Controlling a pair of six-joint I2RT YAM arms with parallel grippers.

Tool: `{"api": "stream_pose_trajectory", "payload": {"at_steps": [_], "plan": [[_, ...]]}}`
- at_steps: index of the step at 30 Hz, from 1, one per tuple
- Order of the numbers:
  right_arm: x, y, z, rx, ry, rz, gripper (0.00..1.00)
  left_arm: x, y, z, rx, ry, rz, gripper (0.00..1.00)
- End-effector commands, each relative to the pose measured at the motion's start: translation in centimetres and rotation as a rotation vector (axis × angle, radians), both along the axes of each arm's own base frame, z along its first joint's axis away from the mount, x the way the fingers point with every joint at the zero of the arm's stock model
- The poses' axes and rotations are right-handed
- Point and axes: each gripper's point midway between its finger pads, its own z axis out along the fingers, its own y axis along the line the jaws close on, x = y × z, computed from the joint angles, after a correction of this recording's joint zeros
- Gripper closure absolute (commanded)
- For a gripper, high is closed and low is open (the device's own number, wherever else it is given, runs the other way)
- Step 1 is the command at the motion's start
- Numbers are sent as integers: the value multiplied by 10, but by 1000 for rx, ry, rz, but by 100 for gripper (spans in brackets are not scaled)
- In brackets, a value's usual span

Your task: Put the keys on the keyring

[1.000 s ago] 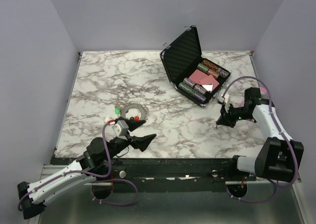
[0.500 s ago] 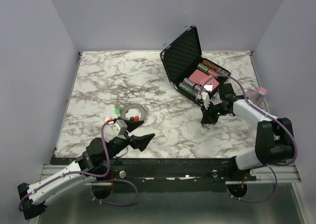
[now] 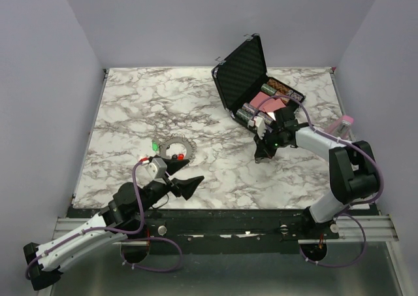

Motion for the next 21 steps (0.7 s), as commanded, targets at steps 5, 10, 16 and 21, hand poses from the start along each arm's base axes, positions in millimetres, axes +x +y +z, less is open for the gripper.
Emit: {"api": "stream_pose_trajectory", "payload": {"at_steps": [5,10,16,21], "plan": [[7,9,2,59,-115,25,99,4,4,-3,-10,12,30,8],[9,11,1,77,-150,20,99,4,3,-3,-11,11,27,9],[5,20,3,134,-110,36,99,4,4,-3,-15,10,27,8],[-1,30,13,187,-71,71,99,3,4,-3,-22,11,25,8]]}}
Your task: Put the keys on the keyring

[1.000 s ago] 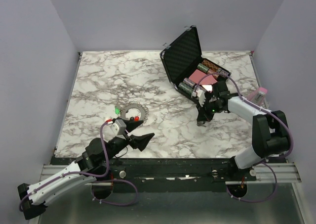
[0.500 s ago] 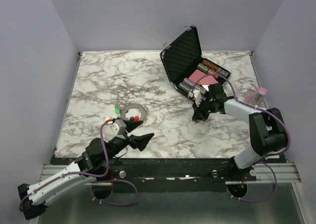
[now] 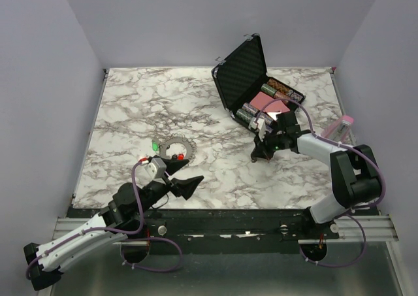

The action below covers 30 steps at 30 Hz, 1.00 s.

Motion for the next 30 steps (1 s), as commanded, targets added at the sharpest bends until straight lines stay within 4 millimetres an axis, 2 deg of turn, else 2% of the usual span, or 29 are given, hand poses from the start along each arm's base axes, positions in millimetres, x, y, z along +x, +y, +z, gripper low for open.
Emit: {"api": "stream_pose_trajectory", "payload": {"at_steps": [1,14,17,30], "plan": [[1,13,9,62,18,30,99,2,2,-3,-16,9,17,8],[9,23,-10,31,-16,-69,99,3,2,-3,-14,11,19,8],[19,22,-13,10,-44,-128,99,3,3,-3,-14,11,20,8],[12,23,-17,2,-50,-100,98,3,2,-5,-10,13,21,8]]}}
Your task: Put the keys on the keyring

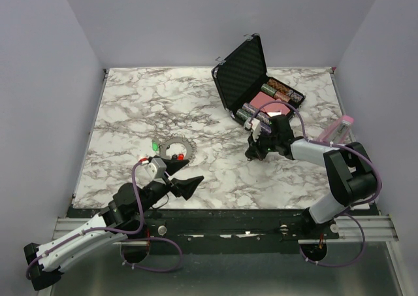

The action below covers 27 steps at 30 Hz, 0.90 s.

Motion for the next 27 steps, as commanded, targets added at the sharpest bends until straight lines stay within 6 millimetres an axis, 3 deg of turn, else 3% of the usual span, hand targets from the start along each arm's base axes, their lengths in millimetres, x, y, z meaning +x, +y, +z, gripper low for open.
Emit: {"api": "stream_pose_trajectory", "payload": {"at_steps": [1,27], "plan": [[-2,0,-6,-14,-4,2,97,3,3,-3,-8,7,22,8],[7,5,20,20,-9,-26,64,2,2,-2,-11,7,12,8]]}}
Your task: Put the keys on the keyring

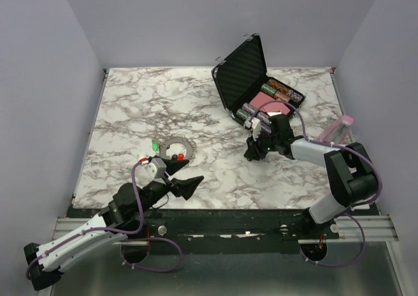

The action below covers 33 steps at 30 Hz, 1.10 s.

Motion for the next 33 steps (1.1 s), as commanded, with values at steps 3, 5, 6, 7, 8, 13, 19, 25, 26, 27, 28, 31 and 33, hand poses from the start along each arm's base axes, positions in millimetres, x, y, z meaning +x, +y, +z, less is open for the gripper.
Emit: {"api": "stream_pose_trajectory", "payload": {"at_steps": [3,5,6,7,8,13,19,25,26,27,28,31,33], "plan": [[6,6,25,27,-23,-5,61,1,2,0,-14,4,12,8],[6,8,33,40,-27,5,56,1,3,0,-15,5,14,8],[5,9,38,43,-25,12,53,1,3,0,-17,8,13,8],[4,9,42,41,-26,18,52,1,3,1,-22,11,14,8],[5,9,49,40,-34,28,51,1,3,2,-24,17,16,8],[-5,4,77,32,-49,119,45,8,10,-1,-8,99,70,1],[-28,3,115,129,-55,191,34,18,17,-7,83,219,155,1],[-45,6,143,215,-67,237,24,34,21,-7,189,327,204,1],[-48,7,147,229,-68,244,23,37,21,-10,211,359,198,1],[-51,8,150,244,-59,249,22,43,24,-9,219,382,213,1],[-54,9,152,258,-59,258,22,45,24,-12,240,412,198,1],[-62,11,153,285,-53,280,20,56,25,-18,313,496,183,1],[-69,12,154,300,-57,304,20,64,30,-24,387,555,202,1]]}}
